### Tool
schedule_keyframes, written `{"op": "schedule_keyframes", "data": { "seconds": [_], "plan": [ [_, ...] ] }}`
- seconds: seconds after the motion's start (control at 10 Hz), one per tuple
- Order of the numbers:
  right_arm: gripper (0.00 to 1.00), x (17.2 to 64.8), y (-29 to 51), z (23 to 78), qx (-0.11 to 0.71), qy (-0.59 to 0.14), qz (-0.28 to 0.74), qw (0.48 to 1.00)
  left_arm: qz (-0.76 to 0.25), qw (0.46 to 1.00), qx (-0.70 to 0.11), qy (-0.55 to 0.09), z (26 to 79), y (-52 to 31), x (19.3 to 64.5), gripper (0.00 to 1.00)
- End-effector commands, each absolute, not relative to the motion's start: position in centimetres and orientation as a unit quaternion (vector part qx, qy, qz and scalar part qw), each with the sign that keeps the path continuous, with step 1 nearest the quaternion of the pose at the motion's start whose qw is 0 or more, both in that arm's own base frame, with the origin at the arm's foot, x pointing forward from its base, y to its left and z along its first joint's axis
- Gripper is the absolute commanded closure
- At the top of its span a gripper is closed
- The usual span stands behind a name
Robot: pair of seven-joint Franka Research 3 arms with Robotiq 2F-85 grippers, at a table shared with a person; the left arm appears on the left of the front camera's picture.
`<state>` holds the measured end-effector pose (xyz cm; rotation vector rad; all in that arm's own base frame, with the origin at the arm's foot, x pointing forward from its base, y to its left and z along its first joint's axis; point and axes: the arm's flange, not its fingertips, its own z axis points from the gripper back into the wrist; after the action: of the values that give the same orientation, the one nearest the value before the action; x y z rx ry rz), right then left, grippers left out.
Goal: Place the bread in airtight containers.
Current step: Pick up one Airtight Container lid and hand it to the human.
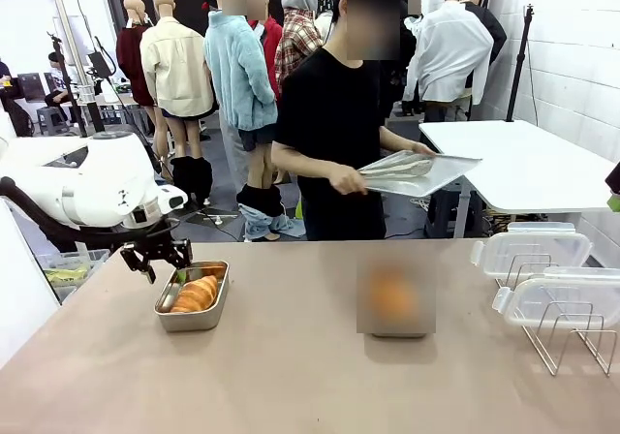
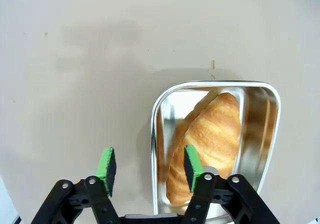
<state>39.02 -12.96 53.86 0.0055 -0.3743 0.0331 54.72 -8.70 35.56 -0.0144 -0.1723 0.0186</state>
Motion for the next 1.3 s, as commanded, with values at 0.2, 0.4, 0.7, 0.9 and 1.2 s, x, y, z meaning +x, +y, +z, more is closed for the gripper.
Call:
{"op": "schedule_keyframes", "data": {
  "seconds": [0.2, 0.4, 0.7, 0.9, 1.2],
  "plan": [
    [0.0, 39.0, -13.1, 53.9, -0.005, -0.185, 0.022, 0.982, 0.002, 0.99, -0.004, -0.138, 39.5, -5.9, 53.6, 0.0],
    [0.0, 39.0, -13.1, 53.9, -0.005, -0.185, 0.022, 0.982, 0.032, 0.983, 0.01, -0.182, 42.6, -2.7, 53.7, 0.0],
    [0.0, 39.0, -13.1, 53.9, -0.005, -0.185, 0.022, 0.982, 0.065, 0.976, 0.027, -0.204, 45.4, 4.5, 54.7, 0.0],
    [0.0, 39.0, -13.1, 53.9, -0.005, -0.185, 0.022, 0.982, 0.101, 0.977, -0.011, -0.19, 45.2, 8.5, 54.7, 0.0],
    [0.0, 39.0, -13.1, 53.9, -0.005, -0.185, 0.022, 0.982, 0.11, 0.979, -0.027, -0.169, 43.8, 10.2, 54.7, 0.0]
  ]
}}
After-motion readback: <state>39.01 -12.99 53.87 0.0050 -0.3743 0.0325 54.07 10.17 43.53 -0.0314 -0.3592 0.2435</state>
